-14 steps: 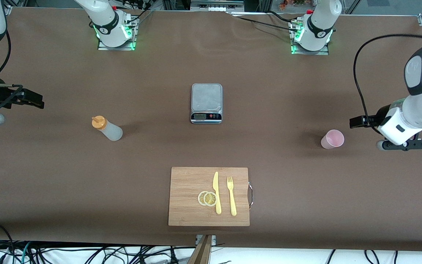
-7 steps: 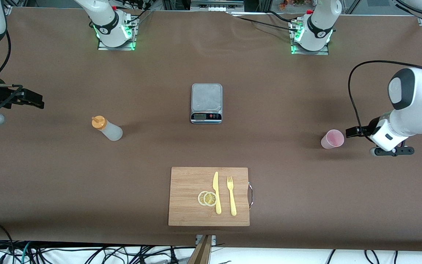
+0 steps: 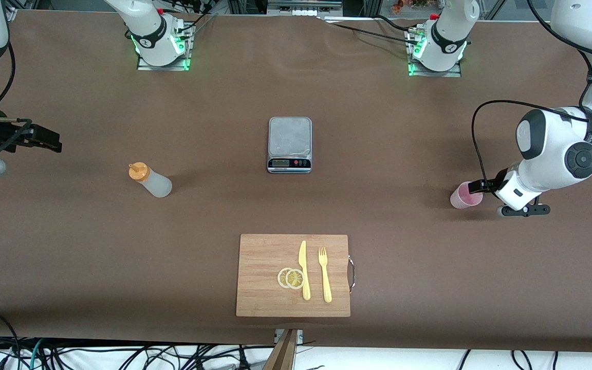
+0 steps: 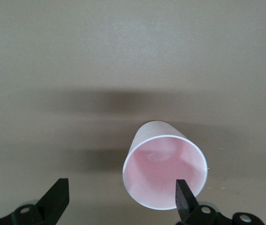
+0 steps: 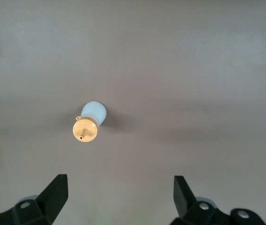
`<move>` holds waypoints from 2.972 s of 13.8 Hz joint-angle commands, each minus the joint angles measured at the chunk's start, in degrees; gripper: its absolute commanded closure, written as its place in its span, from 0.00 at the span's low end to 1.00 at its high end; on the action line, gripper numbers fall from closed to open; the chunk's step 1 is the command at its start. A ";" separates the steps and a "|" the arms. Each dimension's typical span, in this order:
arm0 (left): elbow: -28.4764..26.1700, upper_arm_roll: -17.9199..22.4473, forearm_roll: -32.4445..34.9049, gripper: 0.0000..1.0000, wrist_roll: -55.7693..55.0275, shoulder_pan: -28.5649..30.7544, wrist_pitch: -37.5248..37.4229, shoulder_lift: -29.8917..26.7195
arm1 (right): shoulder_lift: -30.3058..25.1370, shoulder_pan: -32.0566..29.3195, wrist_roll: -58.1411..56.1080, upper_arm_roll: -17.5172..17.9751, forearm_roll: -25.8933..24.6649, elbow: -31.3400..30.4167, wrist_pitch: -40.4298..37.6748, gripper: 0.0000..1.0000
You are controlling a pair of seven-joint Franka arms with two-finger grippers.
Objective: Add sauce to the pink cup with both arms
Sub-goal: 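Lower the left gripper onto the pink cup and close it, then lift the pink cup with the left gripper and carry it over the scale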
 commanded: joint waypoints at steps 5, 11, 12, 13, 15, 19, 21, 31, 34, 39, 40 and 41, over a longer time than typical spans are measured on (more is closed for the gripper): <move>-0.22 -0.43 0.72 0.00 1.29 1.29 4.42 3.87 | -0.37 -0.50 -0.60 0.21 0.76 -0.32 0.30 0.00; -0.22 -0.43 0.45 1.00 5.33 1.21 5.13 4.58 | -0.37 -0.50 -0.60 0.21 0.76 -0.32 0.39 0.00; -0.22 -0.43 0.45 1.00 5.42 1.12 5.04 4.58 | -0.37 -0.50 -0.60 0.21 0.76 -0.32 0.39 0.00; -0.22 -0.43 0.45 1.00 5.42 1.12 5.04 4.49 | -0.37 -0.50 -0.60 0.21 0.76 -0.32 0.39 0.00; -0.13 -0.52 0.36 1.00 5.25 0.68 4.43 3.88 | -0.37 -0.50 -0.60 0.13 0.76 -0.32 0.39 0.00; 0.04 -1.75 0.54 1.00 4.98 0.15 3.64 1.69 | -0.28 -0.50 -0.60 0.21 0.76 -0.32 0.39 0.00; 0.66 -5.42 0.54 1.00 4.98 0.15 -0.30 -1.12 | -0.28 -0.59 -0.60 0.13 0.76 -0.32 0.39 0.00; 0.92 -18.18 -2.09 1.00 -27.58 -17.40 -2.52 -7.02 | -0.28 -0.59 -0.60 0.21 0.76 -0.32 0.39 0.00; 0.92 -19.15 -7.96 1.00 -36.21 -23.64 0.54 -5.01 | -0.28 -0.59 -0.60 0.13 0.76 -0.32 0.39 0.00; 0.92 -19.07 -8.87 1.00 -45.27 -32.61 9.50 -0.17 | -0.19 -0.85 -0.60 0.13 0.85 -0.32 0.39 0.00; 0.92 -19.06 -8.86 1.00 -47.20 -34.72 11.09 1.05 | -0.19 -0.85 -0.60 0.21 0.85 -0.32 0.39 0.00; 0.92 -18.98 -8.86 1.00 -48.96 -36.57 12.15 2.28 | -0.19 -0.85 -0.60 0.21 0.85 -0.32 0.39 0.00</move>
